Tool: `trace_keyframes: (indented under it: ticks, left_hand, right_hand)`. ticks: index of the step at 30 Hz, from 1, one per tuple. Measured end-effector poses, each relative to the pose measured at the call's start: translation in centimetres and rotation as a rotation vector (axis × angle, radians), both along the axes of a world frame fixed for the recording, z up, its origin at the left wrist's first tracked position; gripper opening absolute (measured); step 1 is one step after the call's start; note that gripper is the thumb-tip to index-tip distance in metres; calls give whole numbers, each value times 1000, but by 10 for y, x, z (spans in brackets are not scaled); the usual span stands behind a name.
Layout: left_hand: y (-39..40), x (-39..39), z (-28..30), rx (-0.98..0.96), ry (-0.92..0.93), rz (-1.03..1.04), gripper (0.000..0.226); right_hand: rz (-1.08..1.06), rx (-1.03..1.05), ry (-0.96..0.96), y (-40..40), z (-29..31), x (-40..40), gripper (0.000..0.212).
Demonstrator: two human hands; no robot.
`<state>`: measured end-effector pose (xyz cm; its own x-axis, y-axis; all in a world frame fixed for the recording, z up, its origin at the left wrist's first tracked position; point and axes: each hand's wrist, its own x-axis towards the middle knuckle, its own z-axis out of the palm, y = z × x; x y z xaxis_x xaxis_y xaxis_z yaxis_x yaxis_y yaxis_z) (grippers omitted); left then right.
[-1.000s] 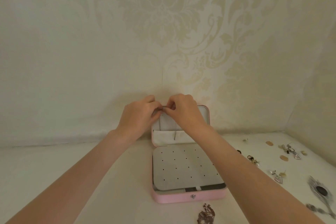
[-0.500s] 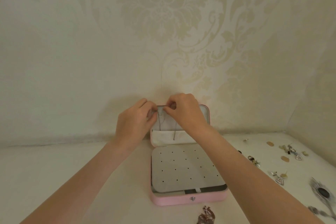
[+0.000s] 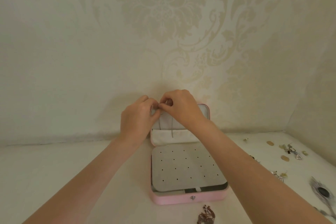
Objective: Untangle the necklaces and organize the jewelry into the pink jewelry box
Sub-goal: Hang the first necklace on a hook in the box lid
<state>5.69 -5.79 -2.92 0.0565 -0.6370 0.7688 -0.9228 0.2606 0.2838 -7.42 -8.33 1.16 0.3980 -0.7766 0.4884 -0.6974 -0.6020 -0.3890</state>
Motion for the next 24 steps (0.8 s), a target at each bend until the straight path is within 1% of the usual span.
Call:
trace_keyframes:
  ticks: [4,8,11,12,14,17,20,22,24]
  left_hand:
    - [2,7,3,-10,-113,-58,11]
    - [3,10,3,-51,-180,-50,7]
    - [3,10,1,-74,-196,-46,17]
    - [3,11,0,-88,-199,-48,16]
    - [1,12,-3,-99,-192,-61,7]
    - [0,12,-3,-72,-165,-64,15]
    - [0,12,-3,-67,-120,-102,4]
    - [3,9,-3,-50,-52,-132,23]
    - [4,4,-5,-16,-48,-158,31]
  right_hand:
    - [-61,-15,5,1,-5,0,17]
    - [-127,-10,-30,1,-10,3,19]
    - [-178,1,-57,1,-13,5,21]
    - [-193,9,-76,1,-14,6,20]
    - [-217,24,-114,1,-14,6,18]
    - [-246,19,-85,1,-14,7,15]
    - [-248,53,-99,-1,-14,4,13]
    - [-242,92,-110,-3,-15,1,12]
    - [-206,118,-120,-1,-16,-4,11]
